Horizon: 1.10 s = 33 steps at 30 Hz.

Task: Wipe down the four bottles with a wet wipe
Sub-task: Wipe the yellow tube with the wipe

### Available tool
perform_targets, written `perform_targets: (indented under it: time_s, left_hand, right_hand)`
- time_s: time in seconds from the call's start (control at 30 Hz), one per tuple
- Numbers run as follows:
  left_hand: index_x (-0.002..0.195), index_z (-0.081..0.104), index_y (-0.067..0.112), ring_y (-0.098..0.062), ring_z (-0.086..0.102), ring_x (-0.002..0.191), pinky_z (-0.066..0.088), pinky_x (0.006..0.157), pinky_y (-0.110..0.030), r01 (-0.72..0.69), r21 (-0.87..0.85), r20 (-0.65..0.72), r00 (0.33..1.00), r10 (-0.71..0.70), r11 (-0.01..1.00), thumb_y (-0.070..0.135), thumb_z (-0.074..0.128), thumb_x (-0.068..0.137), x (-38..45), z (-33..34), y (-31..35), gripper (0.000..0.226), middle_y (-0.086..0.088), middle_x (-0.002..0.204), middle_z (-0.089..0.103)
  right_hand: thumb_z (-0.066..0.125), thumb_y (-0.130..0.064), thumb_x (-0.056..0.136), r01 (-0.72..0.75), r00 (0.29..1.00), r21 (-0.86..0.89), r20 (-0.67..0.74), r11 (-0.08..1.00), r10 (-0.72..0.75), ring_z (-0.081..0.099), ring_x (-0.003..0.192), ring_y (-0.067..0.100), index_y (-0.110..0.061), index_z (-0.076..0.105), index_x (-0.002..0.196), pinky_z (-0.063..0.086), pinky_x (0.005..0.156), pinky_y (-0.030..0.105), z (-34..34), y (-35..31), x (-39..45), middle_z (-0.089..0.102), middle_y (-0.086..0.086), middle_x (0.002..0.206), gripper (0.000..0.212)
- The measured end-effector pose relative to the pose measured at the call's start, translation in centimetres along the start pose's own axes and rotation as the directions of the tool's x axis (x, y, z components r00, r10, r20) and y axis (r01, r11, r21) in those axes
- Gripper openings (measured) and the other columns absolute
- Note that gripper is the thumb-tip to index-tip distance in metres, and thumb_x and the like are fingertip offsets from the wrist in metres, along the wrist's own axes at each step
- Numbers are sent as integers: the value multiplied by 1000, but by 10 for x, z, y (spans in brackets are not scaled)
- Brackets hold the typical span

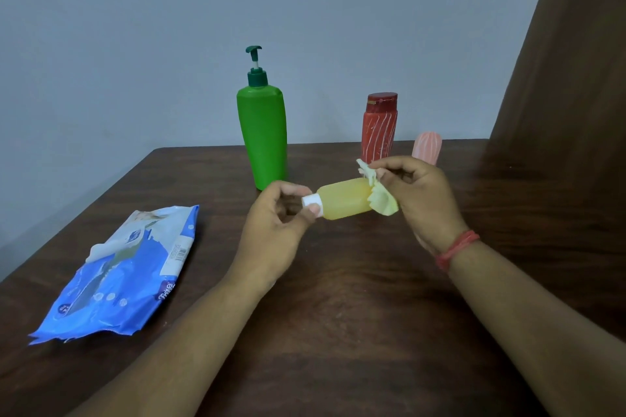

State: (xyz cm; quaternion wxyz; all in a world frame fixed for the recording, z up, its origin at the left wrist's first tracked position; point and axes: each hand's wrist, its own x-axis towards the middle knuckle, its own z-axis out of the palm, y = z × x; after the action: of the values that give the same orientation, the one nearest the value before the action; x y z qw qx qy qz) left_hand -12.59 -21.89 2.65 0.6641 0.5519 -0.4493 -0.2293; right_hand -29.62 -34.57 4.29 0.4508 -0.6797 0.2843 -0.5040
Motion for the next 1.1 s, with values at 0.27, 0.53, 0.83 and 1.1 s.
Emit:
perform_targets:
  time_s: [0.27, 0.53, 0.83, 1.1]
  left_hand:
    - [97, 59, 0, -26, 73, 94, 62, 84, -37, 234, -382, 31, 970, -241, 894, 1, 60, 95, 1, 3, -1, 2, -15, 109, 64]
    - [87, 52, 4, -22, 72, 92, 62, 72, -31, 356, -443, 155, 934, -321, 823, -1, 55, 98, -3, 6, 1, 12, -20, 110, 63]
    - [87, 50, 4, -24, 75, 79, 64, 79, -39, 410, -518, 238, 912, -334, 751, -6, 48, 99, -5, 5, 4, 15, -16, 87, 73]
    - [82, 51, 4, -24, 69, 70, 62, 65, -34, 482, -560, 322, 876, -359, 674, 0, 42, 104, -7, 5, 11, 24, -16, 80, 68]
  right_hand:
    - [64, -6, 94, -156, 987, 357, 19, 921, 160, 73, 97, 23, -13, 73, 101, 59, 78, 32, 12, -3, -6, 76, 9, 105, 14]
    - [69, 2, 89, -88, 986, 216, 155, 972, 55, 69, 89, 10, -13, 69, 90, 57, 79, 25, 41, 3, -22, 75, -3, 92, 15]
    - [70, -1, 90, 43, 984, 32, 170, 999, -48, 70, 88, 15, -20, 69, 89, 58, 77, 31, 36, 3, -25, 74, -1, 93, 19]
    - [71, -6, 90, 109, 994, 25, -32, 994, -108, 70, 84, 14, -20, 69, 89, 59, 75, 30, 31, -5, -18, 73, -3, 86, 14]
